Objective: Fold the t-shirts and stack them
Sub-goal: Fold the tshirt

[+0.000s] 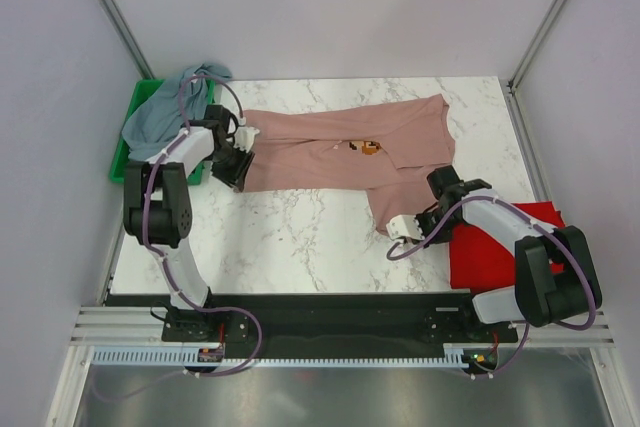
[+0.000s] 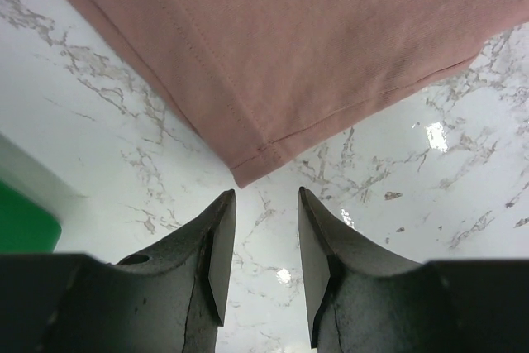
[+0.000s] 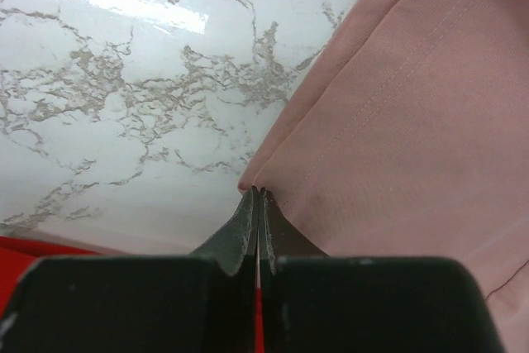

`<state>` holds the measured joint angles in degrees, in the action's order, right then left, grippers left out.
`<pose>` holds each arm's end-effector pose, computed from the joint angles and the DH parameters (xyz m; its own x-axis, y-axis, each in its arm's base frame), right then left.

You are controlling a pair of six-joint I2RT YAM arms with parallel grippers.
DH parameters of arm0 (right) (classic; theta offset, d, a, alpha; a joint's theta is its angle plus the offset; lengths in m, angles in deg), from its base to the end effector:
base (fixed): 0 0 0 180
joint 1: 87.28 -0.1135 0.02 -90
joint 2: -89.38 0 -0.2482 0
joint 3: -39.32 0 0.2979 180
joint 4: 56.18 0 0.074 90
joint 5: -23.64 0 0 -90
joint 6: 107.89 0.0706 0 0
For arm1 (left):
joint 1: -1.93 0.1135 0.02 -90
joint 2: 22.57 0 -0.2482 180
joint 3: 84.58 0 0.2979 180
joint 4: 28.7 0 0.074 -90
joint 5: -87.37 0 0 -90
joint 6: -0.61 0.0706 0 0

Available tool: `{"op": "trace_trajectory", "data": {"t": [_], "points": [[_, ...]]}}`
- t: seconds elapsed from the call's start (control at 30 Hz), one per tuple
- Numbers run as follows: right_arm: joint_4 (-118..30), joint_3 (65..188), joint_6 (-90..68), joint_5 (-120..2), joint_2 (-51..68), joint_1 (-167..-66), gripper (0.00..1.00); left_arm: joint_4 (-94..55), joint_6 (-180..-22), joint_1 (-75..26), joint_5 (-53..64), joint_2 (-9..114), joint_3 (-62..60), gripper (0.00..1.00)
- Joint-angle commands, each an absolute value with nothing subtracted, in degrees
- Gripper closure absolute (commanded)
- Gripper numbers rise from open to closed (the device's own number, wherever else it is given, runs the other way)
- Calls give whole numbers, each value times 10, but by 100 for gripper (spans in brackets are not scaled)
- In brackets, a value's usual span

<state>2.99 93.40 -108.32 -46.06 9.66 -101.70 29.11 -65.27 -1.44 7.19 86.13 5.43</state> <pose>0.2428 0.0877 0.0892 0.2712 -0.8986 -0.3448 -0.9625 -0.2548 -0.0930 0.4139 -0.0364 0.1135 -0.8460 0.4532 -0.2808 0.4858 0.8723 -0.0560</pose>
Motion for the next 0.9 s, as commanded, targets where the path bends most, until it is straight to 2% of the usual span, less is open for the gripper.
{"op": "trace_trajectory", "data": {"t": [0.0,0.33,0.43,0.47,0.57,0.67,0.87], "points": [[26,954,-1069,-458,92,-1019,100,294,-640,-17,93,869,61,57],[24,959,-1053,-461,95,-1019,100,278,-644,-14,88,905,79,51],[19,959,-1043,-463,99,-1020,100,277,-646,-14,90,912,84,59],[16,959,-1032,-465,101,-1020,100,277,-645,-14,89,912,83,71],[-3,958,-992,-468,118,-1018,100,277,-644,-13,90,906,81,90],[-34,965,-918,-468,138,-1012,100,278,-643,-13,92,894,81,98],[-63,1023,-846,-468,149,-959,100,290,-629,-14,95,871,96,98]]}}
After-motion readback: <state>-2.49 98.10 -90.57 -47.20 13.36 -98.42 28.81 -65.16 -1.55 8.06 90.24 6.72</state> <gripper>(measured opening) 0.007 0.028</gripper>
